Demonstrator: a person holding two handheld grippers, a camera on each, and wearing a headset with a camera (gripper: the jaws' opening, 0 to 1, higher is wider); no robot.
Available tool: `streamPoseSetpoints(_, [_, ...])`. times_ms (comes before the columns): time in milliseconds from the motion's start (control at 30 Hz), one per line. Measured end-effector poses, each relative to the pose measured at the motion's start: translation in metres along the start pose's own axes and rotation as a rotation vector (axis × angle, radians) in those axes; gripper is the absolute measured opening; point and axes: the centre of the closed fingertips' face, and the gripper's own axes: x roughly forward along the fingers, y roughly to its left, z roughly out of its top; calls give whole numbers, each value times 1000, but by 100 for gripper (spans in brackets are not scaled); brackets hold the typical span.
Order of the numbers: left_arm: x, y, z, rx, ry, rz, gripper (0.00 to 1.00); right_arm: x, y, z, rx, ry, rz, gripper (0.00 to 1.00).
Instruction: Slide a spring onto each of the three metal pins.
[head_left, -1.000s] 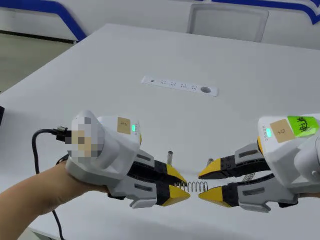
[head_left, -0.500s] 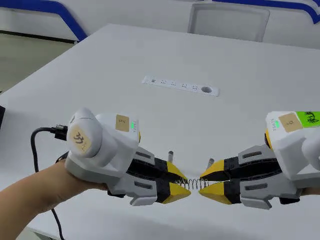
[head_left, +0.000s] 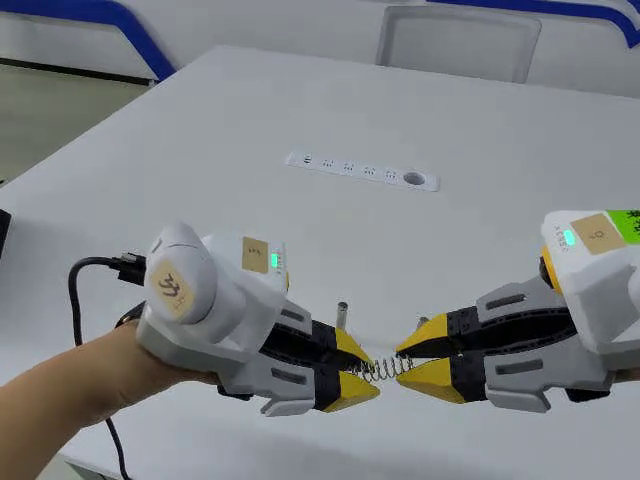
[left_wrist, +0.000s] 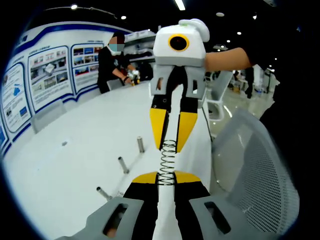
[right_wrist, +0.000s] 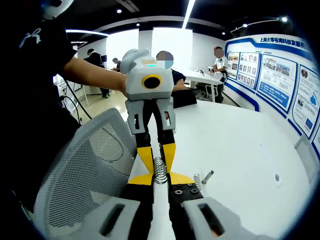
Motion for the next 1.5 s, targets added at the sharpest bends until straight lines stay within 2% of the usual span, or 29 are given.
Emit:
streamPoseSetpoints(133, [-2,5,3,-11,-15,29,10,-1,-5,3,8,-17,-12,11])
streamPoseSetpoints(200, [-4,6,4,-16,-21,33,10,-1,-6,6,32,-42,-13,11])
streamPoseSetpoints(400, [-3,5,2,-6,-11,30,10,1,-3,12,32,-61,-7,11])
streamPoseSetpoints(567, [-2,5,4,-8,-20,27,10,0,-4,24,67,-118,-1,11])
streamPoseSetpoints(667, [-1,5,6,-5,-19,27,10,1,-5,27,73,-128,-3,11])
streamPoseSetpoints(900, [2,5,12,-7,-37,24,10,-1,-9,35,137,-189,-2,11])
streamPoseSetpoints(1200, [5,5,14,-9,-41,21,10,1,-10,38,128,-194,-9,11])
streamPoseSetpoints(1500, [7,3,12,-3,-26,18,10,3,-9,36,125,-183,1,11])
